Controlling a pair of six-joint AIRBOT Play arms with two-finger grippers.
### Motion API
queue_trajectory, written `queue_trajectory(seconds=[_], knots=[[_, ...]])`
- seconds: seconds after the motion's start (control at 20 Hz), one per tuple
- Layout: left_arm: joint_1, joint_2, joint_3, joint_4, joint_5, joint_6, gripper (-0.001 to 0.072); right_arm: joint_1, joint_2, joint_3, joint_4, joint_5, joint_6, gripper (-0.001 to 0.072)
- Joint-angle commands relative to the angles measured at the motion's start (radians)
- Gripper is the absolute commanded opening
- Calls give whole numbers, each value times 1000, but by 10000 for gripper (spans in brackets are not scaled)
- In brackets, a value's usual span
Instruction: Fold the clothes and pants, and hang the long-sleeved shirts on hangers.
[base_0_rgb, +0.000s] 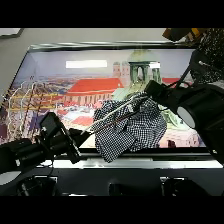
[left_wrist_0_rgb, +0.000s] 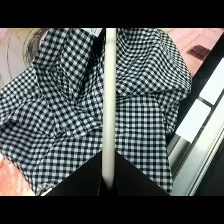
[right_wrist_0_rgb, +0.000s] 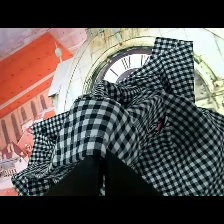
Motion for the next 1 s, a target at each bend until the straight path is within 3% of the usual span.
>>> queue_trajectory(seconds=[0.0,0.45,0.95], knots=[[0,-54,0,-10,65,-3,19,0,5,32,33,-12,-24,31],[0,-153,0,-61,227,-3,19,0,40,64,122,-3,-58,31],[-1,-235,1,-172,386,-3,19,0,72,64,85,26,-68,31]])
